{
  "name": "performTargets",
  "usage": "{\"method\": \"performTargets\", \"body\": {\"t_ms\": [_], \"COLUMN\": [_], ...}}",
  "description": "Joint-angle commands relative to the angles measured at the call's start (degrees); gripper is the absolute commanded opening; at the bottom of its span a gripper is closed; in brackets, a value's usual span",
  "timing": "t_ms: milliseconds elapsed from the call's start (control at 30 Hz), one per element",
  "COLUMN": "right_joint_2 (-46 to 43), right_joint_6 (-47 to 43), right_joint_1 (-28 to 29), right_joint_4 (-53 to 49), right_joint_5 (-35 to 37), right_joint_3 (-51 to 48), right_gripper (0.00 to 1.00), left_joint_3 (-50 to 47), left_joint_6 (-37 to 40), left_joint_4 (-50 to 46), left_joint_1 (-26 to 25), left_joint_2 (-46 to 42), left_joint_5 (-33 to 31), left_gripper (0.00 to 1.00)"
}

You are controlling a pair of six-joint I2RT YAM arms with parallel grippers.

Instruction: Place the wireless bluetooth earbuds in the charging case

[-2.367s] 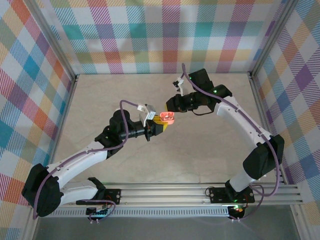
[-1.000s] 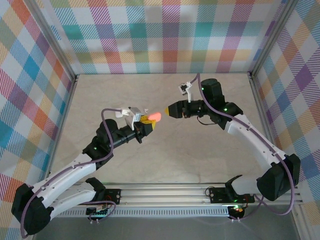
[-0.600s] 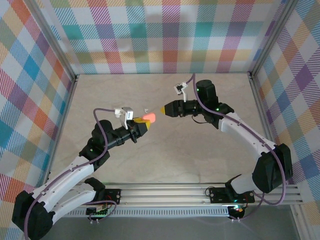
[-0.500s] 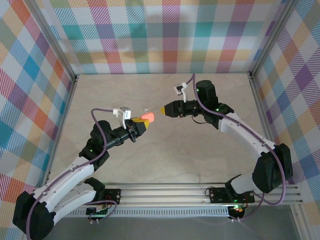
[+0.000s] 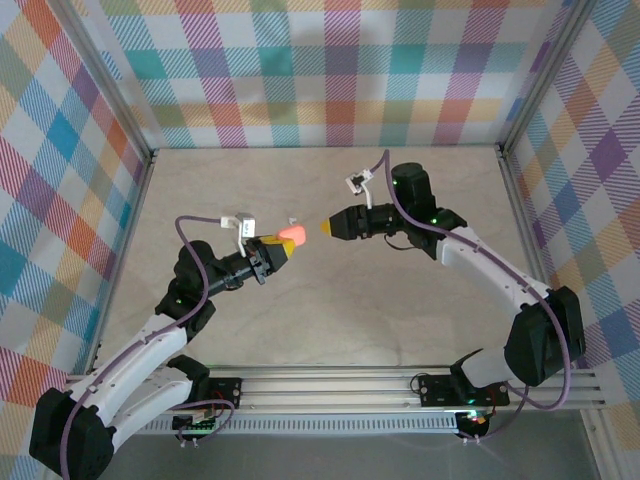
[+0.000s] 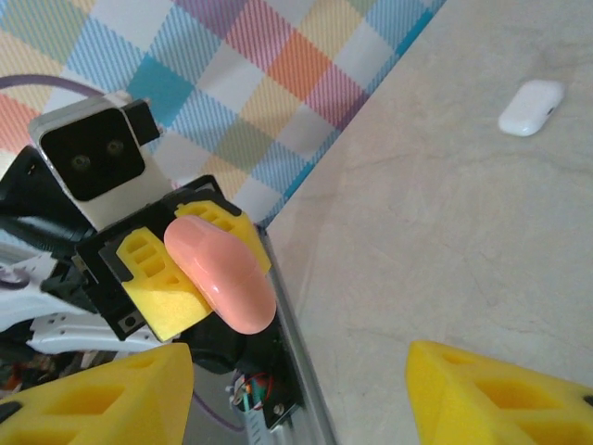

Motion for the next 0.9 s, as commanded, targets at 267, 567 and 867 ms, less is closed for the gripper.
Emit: {"method": "performTargets", "body": {"t_ms": [267, 567, 867], "right_joint_2": [2.21, 3.36, 3.56], "right_joint_6": [0.59, -0.40, 2.08], "right_joint_1": [4.21, 6.47, 6.58], "right_joint_4": [11.58, 14.13, 21.18], "right_joint_5": [-6.43, -6.31, -8.75], "right_joint_3": [-1.69, -1.80, -2.82], "right_gripper": [0.64, 0.54, 0.23], "left_joint_3": [3.34, 4.37, 4.76], "left_joint_6": [-1.72, -2.58, -4.03], "left_joint_4": [7.13, 7.61, 8.40], "left_joint_1": [0.82, 0.82, 0.86], "left_joint_2": [4.95, 4.49, 6.24], "left_joint_5": [5.94, 6.65, 9.67], "left_gripper": [0.00, 0.00, 0.00]}}
